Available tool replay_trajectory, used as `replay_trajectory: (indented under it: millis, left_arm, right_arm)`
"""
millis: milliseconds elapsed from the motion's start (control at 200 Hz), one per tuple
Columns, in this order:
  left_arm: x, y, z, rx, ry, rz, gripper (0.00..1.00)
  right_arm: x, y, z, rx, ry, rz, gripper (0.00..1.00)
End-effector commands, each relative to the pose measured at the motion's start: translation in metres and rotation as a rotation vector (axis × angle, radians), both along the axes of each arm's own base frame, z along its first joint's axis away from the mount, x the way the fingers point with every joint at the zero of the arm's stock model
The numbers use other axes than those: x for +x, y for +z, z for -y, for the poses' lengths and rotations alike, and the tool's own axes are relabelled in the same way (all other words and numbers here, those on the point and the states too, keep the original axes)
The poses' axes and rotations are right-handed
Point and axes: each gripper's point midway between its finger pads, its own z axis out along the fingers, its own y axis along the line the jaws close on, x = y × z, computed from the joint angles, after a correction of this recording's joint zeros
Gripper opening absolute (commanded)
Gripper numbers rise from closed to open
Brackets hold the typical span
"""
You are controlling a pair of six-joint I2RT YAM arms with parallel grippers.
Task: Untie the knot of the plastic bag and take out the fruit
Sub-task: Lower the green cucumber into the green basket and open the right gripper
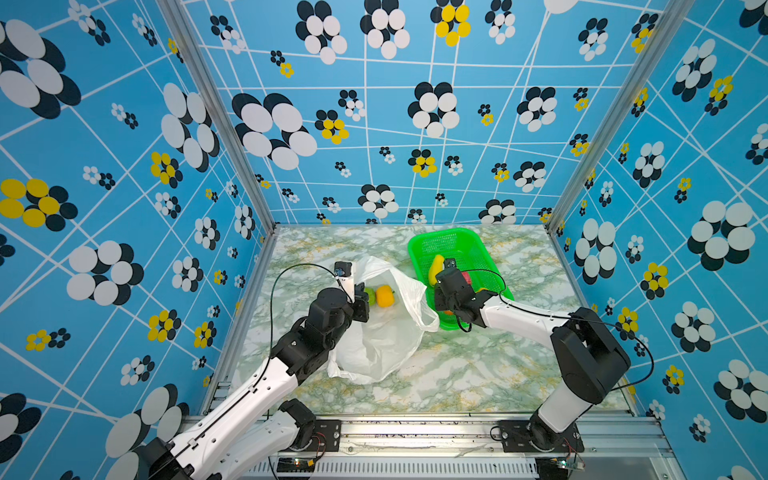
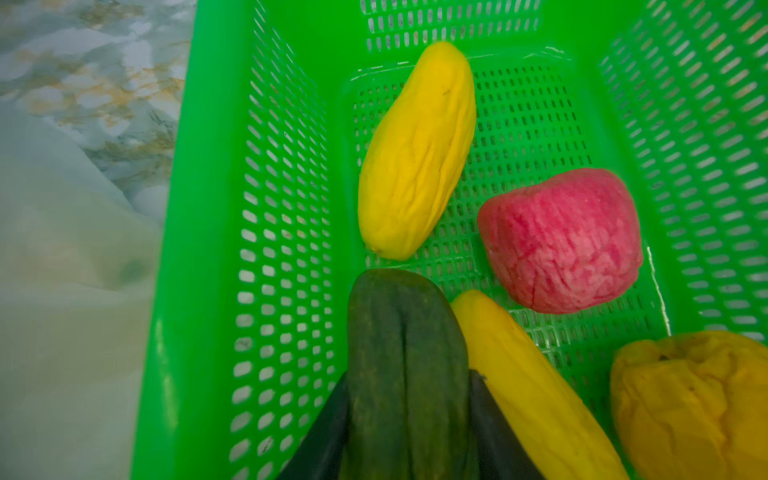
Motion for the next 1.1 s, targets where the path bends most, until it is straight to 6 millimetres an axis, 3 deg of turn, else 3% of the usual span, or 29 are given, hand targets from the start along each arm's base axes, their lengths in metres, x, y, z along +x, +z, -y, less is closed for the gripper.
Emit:
replay_trajectory:
  millis: [0,130,300,505,610,845,1094]
  left_arm:
    - [-0.001,-0.002,-0.004,0.015,0.006,-0.001,0.0]
    - [0.0,-0.003,-0.003,0.017,0.004,-0.003,0.0]
    - [0.002,-0.005,-0.004,0.035,0.008,-0.004,0.0]
    - [0.002,-0.006,-0.007,0.05,0.016,-0.005,0.0]
    - [0.001,-0.004,-0.007,0.045,0.015,0.0,0.0]
    - [0.004,-0.004,-0.008,0.056,0.019,0.001,0.0]
    - [0.007,-0.005,-0.008,0.063,0.022,0.0,0.0]
  right_arm:
    - [0.004,-0.001,-0.003,0.015,-0.001,-0.018,0.29]
    - [0.005,-0.009,-0.003,0.016,-0.003,-0.032,0.36]
    - [0.004,-0.018,-0.001,0.007,-0.013,-0.042,0.52]
    - [0.001,-0.01,0.003,0.024,-0.018,-0.02,0.68]
    - [-0.004,0.002,0.008,0.04,-0.018,0.015,0.76]
    - [-0.02,0.037,0.017,0.109,0.006,0.112,0.79]
    - [-0.053,0.099,0.014,0.21,0.099,0.283,0.79]
